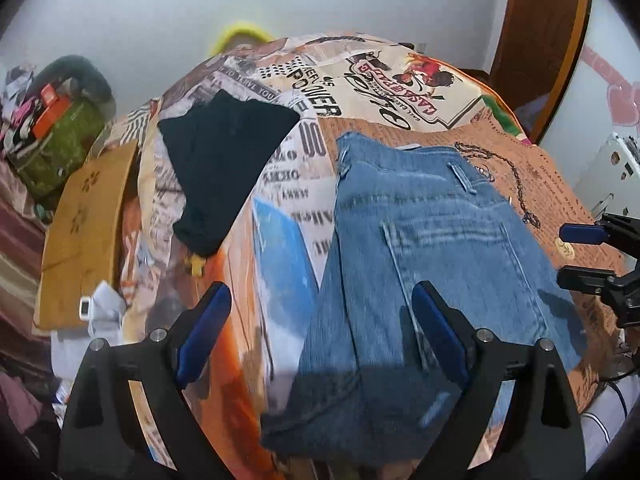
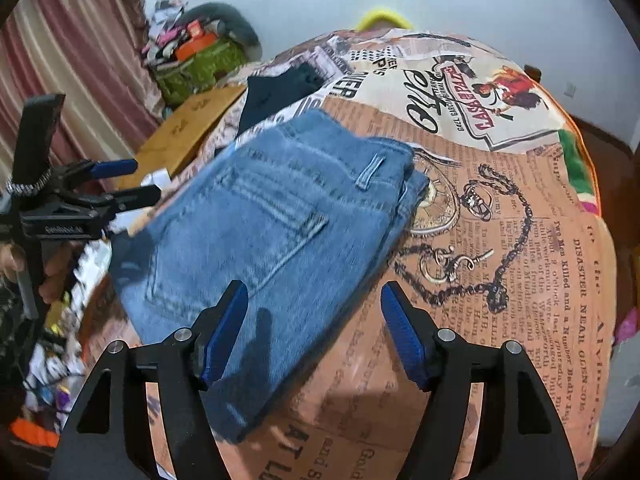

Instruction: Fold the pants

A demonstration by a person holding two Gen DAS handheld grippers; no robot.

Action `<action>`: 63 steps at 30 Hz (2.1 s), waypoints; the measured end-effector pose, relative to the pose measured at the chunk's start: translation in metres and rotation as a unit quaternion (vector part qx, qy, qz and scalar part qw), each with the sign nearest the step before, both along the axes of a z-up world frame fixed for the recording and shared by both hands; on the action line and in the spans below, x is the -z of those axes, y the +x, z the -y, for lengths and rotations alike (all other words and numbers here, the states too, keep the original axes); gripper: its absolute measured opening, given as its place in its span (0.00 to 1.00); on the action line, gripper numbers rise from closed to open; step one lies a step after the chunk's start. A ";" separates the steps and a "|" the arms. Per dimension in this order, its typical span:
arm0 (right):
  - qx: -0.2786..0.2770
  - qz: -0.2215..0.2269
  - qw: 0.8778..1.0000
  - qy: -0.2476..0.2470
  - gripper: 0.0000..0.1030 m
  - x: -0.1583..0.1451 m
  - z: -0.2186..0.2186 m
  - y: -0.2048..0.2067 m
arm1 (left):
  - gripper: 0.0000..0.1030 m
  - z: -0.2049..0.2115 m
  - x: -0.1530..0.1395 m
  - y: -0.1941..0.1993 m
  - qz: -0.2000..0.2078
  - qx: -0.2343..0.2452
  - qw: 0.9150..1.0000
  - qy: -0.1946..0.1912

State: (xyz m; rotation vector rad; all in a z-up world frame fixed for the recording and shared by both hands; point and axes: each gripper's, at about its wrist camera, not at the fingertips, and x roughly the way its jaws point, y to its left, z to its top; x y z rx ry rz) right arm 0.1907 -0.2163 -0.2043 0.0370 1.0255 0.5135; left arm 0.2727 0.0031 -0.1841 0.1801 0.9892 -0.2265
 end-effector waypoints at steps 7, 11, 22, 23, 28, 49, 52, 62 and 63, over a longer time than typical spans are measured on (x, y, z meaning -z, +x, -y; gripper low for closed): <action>0.020 -0.032 0.998 0.045 0.73 0.018 0.008 0.028 | 0.90 0.004 0.024 0.055 -0.086 -0.009 0.995 -0.058; 0.030 -0.078 0.994 0.065 0.73 0.042 0.012 0.047 | 0.90 0.004 0.055 0.085 -0.173 -0.021 0.978 -0.112; 0.021 -0.135 0.979 0.149 0.75 0.072 0.010 0.077 | 0.90 0.009 0.079 0.109 -0.238 -0.001 0.955 -0.178; 0.019 -0.135 0.979 0.152 0.74 0.073 0.008 0.078 | 0.85 0.011 0.080 0.109 -0.240 0.002 0.953 -0.183; 0.021 -0.142 0.977 0.160 0.50 0.073 0.006 0.088 | 0.64 0.017 0.077 0.111 -0.251 0.008 0.946 -0.203; -0.064 0.075 0.989 0.111 0.19 -0.078 -0.088 0.146 | 0.38 -0.073 -0.068 0.091 0.038 -0.035 0.982 -0.182; -0.071 0.086 0.987 0.112 0.19 -0.087 -0.107 0.164 | 0.37 -0.095 -0.077 0.104 0.063 -0.056 0.978 -0.189; -0.084 0.071 0.991 0.081 0.19 -0.062 -0.172 0.243 | 0.37 -0.147 -0.037 0.181 0.058 -0.110 0.974 -0.190; -0.085 0.067 0.991 0.074 0.19 -0.053 -0.178 0.253 | 0.37 -0.151 -0.028 0.189 0.054 -0.114 0.974 -0.187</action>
